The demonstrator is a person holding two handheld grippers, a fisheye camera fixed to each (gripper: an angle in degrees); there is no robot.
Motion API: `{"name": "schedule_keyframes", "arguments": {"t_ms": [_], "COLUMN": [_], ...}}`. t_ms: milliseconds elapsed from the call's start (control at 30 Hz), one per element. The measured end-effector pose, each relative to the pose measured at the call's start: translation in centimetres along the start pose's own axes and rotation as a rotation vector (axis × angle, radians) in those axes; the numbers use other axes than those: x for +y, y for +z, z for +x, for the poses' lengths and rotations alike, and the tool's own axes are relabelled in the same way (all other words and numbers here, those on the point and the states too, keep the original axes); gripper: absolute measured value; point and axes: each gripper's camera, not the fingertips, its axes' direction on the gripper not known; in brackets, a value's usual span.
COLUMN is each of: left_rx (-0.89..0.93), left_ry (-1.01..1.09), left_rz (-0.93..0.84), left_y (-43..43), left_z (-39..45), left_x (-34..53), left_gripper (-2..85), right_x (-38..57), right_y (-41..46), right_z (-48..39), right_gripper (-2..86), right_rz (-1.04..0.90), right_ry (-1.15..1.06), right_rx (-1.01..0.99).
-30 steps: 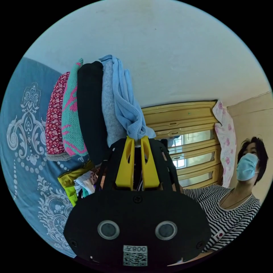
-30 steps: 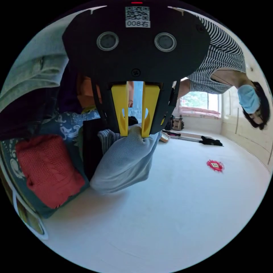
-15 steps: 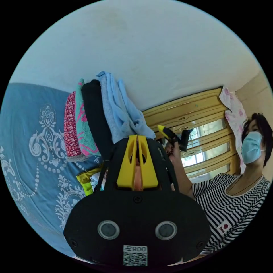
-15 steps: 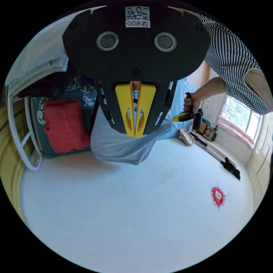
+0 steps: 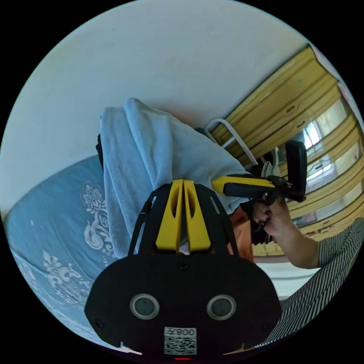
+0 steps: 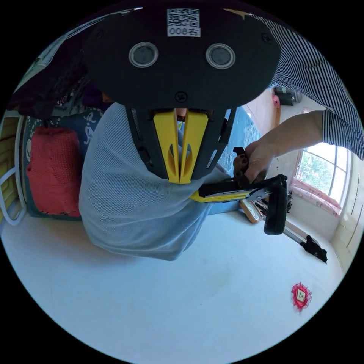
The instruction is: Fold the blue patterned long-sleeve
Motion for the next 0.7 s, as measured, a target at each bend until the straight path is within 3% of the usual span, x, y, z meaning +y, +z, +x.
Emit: {"name": "schedule_keyframes", "arguments": {"t_ms": [233,500,567,700], "left_rx": [-0.083,0.011,0.024,0.086], "left_ry": [0.007,-0.020,-0.022,-0.041], "left_rz": [0.011,0.007,0.017,0.053], "left_y": [-1.1,-2.6,-2.9,-3.8], "left_z": [2.1,2.8,2.8,1.9], "left_x": [-1.7,-2.1,-1.8,-1.1], "left_gripper": [0.0,0.2,0.2,0.4], "right_x": [-0.9,2.1,3.9,6.2], "right_y": [5.3,3.7,1.1,-2.4], "right_z": [3.8,8.1,9.3,14.8], "right_gripper": [0.0,0.2,0.3,1.4], "right_rz": [0.020,0.145,0.246,0.442], "right_ry": [0.024,-0.002,0.005,0.140], "right_rx": [-0.074,-0.278,-0.260,0.017]}}
